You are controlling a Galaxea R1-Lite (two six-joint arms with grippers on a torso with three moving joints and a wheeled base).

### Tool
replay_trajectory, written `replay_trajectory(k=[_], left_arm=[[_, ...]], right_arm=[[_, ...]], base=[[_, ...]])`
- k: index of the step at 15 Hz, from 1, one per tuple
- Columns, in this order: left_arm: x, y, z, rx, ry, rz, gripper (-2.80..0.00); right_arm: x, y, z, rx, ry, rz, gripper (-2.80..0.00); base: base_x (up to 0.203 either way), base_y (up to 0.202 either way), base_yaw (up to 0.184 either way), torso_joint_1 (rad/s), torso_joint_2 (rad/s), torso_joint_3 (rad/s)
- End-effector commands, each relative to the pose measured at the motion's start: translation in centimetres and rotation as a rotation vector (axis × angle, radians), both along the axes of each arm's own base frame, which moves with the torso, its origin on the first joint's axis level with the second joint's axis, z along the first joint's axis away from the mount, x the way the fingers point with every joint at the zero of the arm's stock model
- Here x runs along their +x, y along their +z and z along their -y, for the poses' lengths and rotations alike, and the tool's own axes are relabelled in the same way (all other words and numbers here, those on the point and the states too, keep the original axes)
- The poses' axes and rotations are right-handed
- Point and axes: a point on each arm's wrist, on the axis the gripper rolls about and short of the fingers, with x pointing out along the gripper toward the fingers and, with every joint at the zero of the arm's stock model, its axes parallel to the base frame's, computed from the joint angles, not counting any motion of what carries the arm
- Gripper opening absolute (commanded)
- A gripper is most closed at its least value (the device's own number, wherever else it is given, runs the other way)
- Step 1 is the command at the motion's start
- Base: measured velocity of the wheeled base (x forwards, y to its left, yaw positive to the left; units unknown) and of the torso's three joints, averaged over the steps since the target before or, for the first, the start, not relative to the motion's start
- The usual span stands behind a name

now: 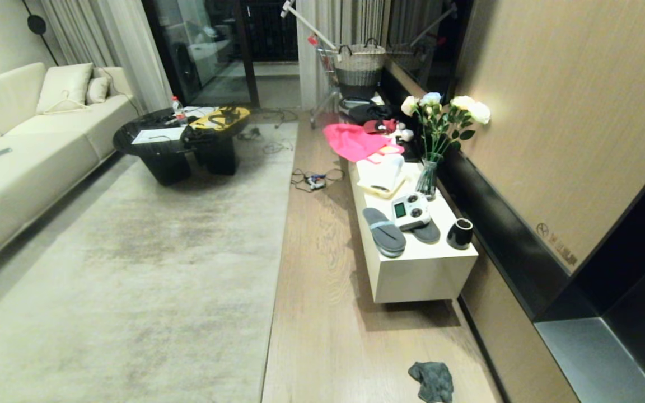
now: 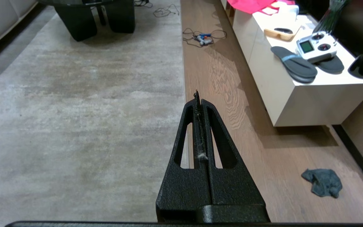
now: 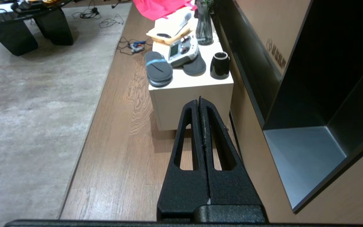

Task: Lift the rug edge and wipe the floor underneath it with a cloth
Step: Pick up the rag

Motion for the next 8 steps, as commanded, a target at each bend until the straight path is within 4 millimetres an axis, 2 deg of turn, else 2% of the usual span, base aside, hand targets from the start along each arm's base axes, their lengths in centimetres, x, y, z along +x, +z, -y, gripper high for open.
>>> replay_trajectory(k=[1, 8], left_arm=[[0.01, 0.01, 0.00, 0.000, -0.001, -0.001, -2.80], [0.01, 0.01, 0.00, 0.000, -0.001, -0.001, -2.80]], right_arm=[[0.01, 0.01, 0.00, 0.000, 0.000, 0.000, -2.80], [0.01, 0.01, 0.01, 0.001, 0.000, 0.000, -2.80]], base=[[0.000, 0.000, 0.000, -0.179, 0.54, 0.355], [0.000, 0.000, 0.000, -0.151, 0.53, 0.369]])
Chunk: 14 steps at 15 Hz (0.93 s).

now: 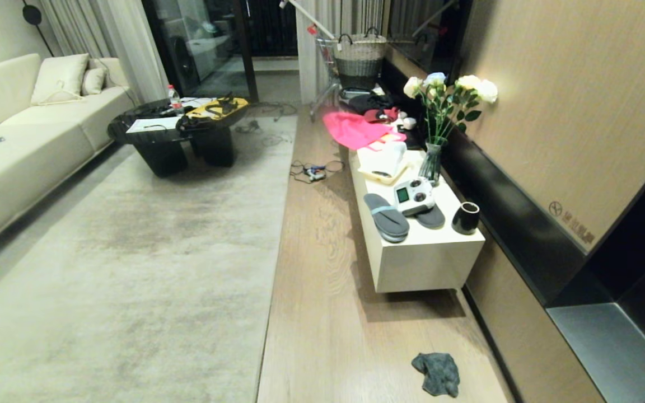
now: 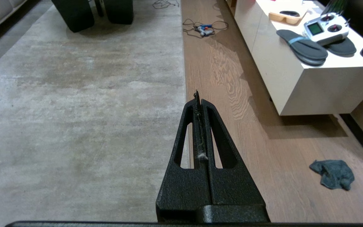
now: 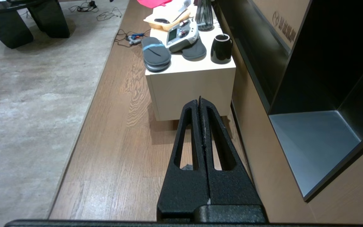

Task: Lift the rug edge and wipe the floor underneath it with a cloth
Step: Pick up the rag

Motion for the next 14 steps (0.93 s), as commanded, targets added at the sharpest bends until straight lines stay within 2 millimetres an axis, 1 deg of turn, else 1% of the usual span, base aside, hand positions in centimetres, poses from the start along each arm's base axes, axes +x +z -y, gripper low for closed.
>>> replay_trajectory(k=[1, 5, 13, 14], left_arm=[[0.01, -0.01, 0.00, 0.000, 0.000, -0.003, -2.80], [0.01, 0.01, 0.00, 0.000, 0.000, -0.001, -2.80], [0.01, 0.01, 0.00, 0.000, 0.000, -0.001, -2.80], [0.01, 0.01, 0.00, 0.000, 0.000, -0.001, -2.80]], right_arm=[[0.01, 0.01, 0.00, -0.001, 0.000, 0.000, -2.80], [0.02, -0.02, 0.00, 0.002, 0.000, -0.005, -2.80], [0.01, -0.02, 0.00, 0.003, -0.002, -0.003, -2.80], [0.01, -0.02, 0.00, 0.004, -0.001, -0.003, -2.80]], base=[[0.000, 0.000, 0.000, -0.116, 0.50, 0.378], [0.000, 0.000, 0.000, -0.093, 0.49, 0.378], [0.000, 0.000, 0.000, -0.020, 0.44, 0.410], [0.000, 0.000, 0.000, 0.002, 0.11, 0.125]])
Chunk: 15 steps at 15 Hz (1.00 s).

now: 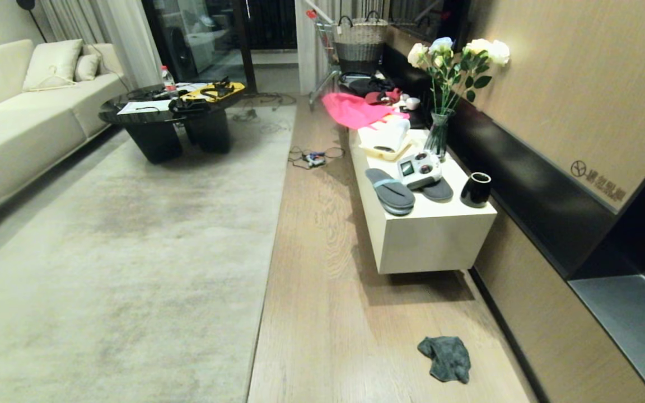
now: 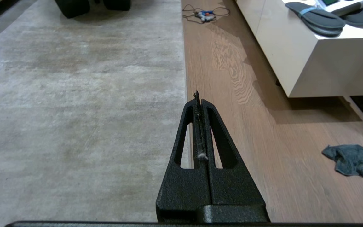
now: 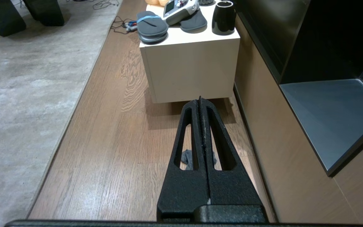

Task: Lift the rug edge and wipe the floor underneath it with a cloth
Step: Pick up the rag

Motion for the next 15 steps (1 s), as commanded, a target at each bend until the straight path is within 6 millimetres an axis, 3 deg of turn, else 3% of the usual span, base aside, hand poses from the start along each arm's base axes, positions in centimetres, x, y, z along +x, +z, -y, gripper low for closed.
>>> replay_trajectory(k=[1, 15], left_arm=[[0.01, 0.01, 0.00, -0.001, 0.000, -0.001, -2.80], [0.01, 0.01, 0.00, -0.001, 0.000, -0.001, -2.80]], right_arm=[[0.00, 0.00, 0.00, 0.000, 0.002, 0.000, -2.80], [0.00, 0.02, 0.00, -0.001, 0.000, 0.002, -2.80]], base=[[0.000, 0.000, 0.000, 0.000, 0.00, 0.000], [0.000, 0.000, 0.000, 0.005, 0.02, 0.028]])
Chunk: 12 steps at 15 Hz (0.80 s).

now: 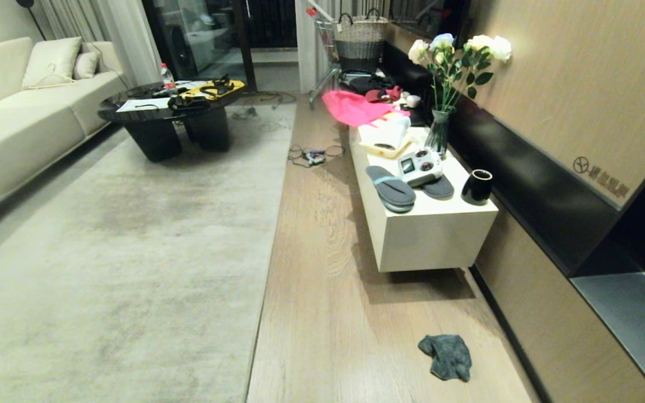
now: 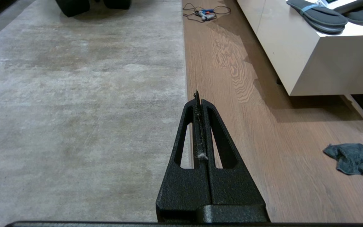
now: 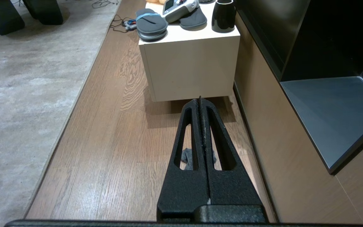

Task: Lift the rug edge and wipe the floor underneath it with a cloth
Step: Pick up the rag

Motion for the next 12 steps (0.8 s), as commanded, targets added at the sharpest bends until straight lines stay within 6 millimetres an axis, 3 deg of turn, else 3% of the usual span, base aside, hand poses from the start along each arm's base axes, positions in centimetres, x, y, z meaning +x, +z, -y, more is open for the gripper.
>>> replay_trajectory(k=[1, 12], left_arm=[[0.01, 0.01, 0.00, 0.000, 0.000, -0.001, -2.80], [0.01, 0.01, 0.00, -0.013, 0.001, -0.001, -2.80]], right_arm=[[0.00, 0.01, 0.00, 0.000, 0.000, 0.001, -2.80], [0.00, 0.01, 0.00, -0.001, 0.000, 0.001, -2.80]], base=[[0.000, 0.000, 0.000, 0.000, 0.00, 0.000], [0.000, 0.000, 0.000, 0.000, 0.00, 0.000]])
